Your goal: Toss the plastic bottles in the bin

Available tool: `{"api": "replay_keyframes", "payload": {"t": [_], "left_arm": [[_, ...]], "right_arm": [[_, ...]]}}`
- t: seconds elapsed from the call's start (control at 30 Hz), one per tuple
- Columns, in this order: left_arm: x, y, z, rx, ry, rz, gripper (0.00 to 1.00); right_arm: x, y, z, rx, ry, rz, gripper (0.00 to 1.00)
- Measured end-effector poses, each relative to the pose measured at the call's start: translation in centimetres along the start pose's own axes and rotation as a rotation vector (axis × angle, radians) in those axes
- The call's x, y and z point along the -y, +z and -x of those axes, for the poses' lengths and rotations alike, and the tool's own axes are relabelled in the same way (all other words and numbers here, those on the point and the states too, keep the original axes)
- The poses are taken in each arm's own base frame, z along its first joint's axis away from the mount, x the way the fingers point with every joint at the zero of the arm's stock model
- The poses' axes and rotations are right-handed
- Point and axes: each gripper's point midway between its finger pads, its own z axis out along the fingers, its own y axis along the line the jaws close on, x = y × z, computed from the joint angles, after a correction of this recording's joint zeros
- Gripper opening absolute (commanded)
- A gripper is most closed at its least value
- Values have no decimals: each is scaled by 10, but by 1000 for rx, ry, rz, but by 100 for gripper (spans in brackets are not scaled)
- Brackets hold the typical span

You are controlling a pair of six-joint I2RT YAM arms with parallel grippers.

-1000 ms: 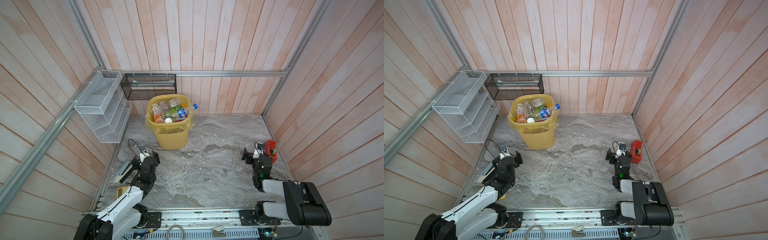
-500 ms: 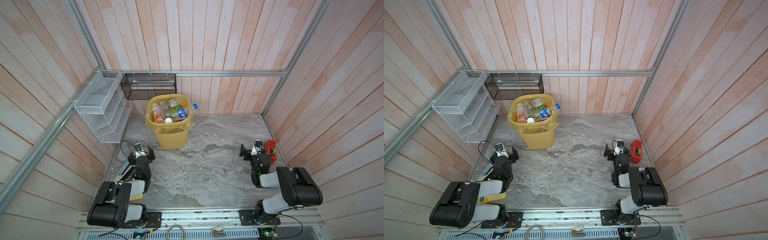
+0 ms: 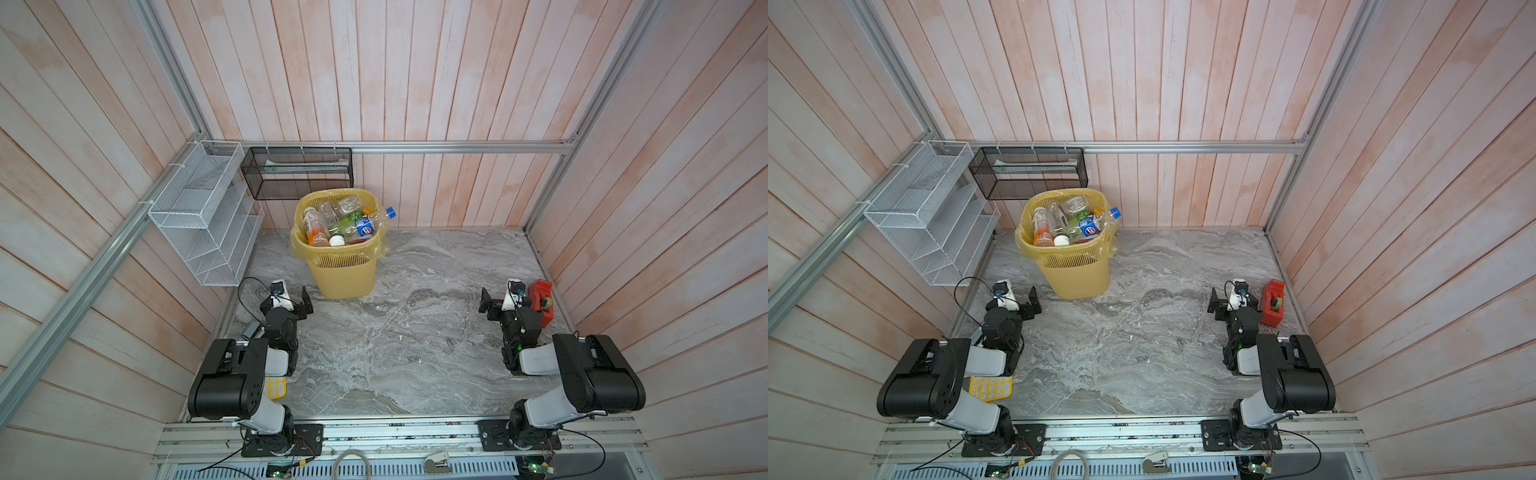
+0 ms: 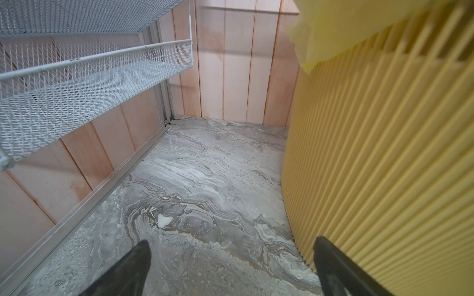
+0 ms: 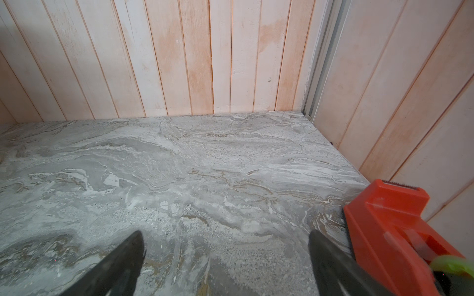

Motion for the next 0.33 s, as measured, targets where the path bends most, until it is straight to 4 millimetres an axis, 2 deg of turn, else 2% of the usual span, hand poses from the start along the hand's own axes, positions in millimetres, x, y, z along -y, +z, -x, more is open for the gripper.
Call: {"api": "replay_keyframes", "payload": {"t": [0.33], "left_arm": [[1,0,0,0,0,-3,100]], "right_arm": [[0,0,0,0,0,0,100]]}}
